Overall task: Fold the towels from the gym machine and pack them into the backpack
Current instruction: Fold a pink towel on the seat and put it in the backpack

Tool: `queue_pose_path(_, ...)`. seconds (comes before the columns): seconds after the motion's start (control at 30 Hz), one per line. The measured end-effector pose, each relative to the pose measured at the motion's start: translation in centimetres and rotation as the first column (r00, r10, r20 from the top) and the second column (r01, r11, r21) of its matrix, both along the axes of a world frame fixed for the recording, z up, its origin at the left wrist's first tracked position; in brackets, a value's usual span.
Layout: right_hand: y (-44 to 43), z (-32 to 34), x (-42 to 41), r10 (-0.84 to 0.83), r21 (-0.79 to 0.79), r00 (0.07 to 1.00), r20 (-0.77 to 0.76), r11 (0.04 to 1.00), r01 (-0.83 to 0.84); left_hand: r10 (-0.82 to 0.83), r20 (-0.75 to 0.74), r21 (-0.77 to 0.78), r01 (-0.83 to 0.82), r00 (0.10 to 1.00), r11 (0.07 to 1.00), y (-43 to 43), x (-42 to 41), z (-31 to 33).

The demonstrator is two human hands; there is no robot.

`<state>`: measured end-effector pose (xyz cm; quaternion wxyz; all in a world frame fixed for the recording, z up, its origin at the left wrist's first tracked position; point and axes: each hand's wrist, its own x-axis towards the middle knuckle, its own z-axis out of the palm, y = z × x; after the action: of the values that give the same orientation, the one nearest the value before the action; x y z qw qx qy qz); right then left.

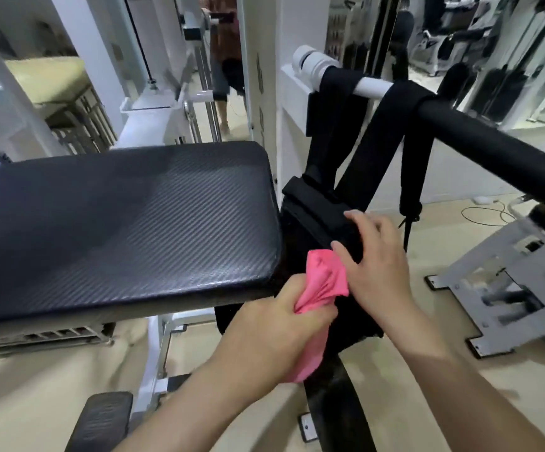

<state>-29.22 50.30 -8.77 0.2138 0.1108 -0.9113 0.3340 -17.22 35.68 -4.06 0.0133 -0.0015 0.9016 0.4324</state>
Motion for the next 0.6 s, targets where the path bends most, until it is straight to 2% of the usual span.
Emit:
queue_pose_path(0.03,0.6,-0.9,-1.0,-0.004,0.128,1.000,0.010,0.992,0.003,-0.070,-0.003,-0.147,0.069,0.998,0.987,0.8,-1.1,-1.4)
queue_pose_path(0.07,1.0,-1.8,-2.0,-0.020,0.222,0.999,0.048,0.975,0.009,-0.089,0.070,-0.306,0.106,0.994,0.946,1.3,-1.8,-2.5)
queue_pose_path(0.1,1.1,-2.7,-2.8,-0.039,0.286,0.994,0.100,0.958,0.009,-0.072,0.080,-0.398,0.098,0.994,0.912,1.7,-2.6,-3.6)
queue_pose_path(0.13,1.1,-3.6,-3.4,-0.050,0.323,0.988,0.148,0.946,0.000,-0.004,0.151,-0.413,0.067,0.989,0.908,2.0,-3.3,-3.7)
queue_pose_path(0.17,1.1,-4.5,-4.0,-0.049,0.338,0.984,0.174,0.941,-0.013,0.049,0.149,-0.424,0.019,0.988,0.906,1.7,-4.0,-5.2)
queue_pose_path(0.27,1.9,-6.2,-5.2,0.005,0.287,0.990,0.142,0.957,-0.046,0.085,0.167,-0.528,0.016,0.982,0.849,1.1,-5.4,-8.1)
queue_pose_path(0.33,3.2,-6.4,-5.9,0.077,0.207,0.985,0.156,0.972,-0.108,0.211,0.258,-0.468,-0.069,0.943,0.881,0.4,-6.2,-10.0)
queue_pose_path(0.43,5.6,-6.3,-7.0,0.151,0.151,0.968,0.199,0.972,-0.182,0.347,0.328,-0.166,-0.309,0.879,0.937,0.0,-7.3,-11.3)
queue_pose_path(0.5,6.6,-6.0,-7.8,0.077,0.221,0.994,0.082,0.971,-0.093,0.426,0.387,0.031,-0.474,0.818,0.880,0.1,-7.5,-11.7)
queue_pose_path(0.57,6.5,-5.6,-7.4,-0.040,0.278,0.999,-0.029,0.960,0.046,0.438,0.420,0.166,-0.541,0.795,0.824,0.2,-7.6,-12.0)
queue_pose_path(0.6,6.2,-5.5,-6.5,-0.032,0.268,0.998,-0.058,0.962,0.047,0.441,0.431,0.237,-0.570,0.787,0.787,0.4,-7.6,-12.1)
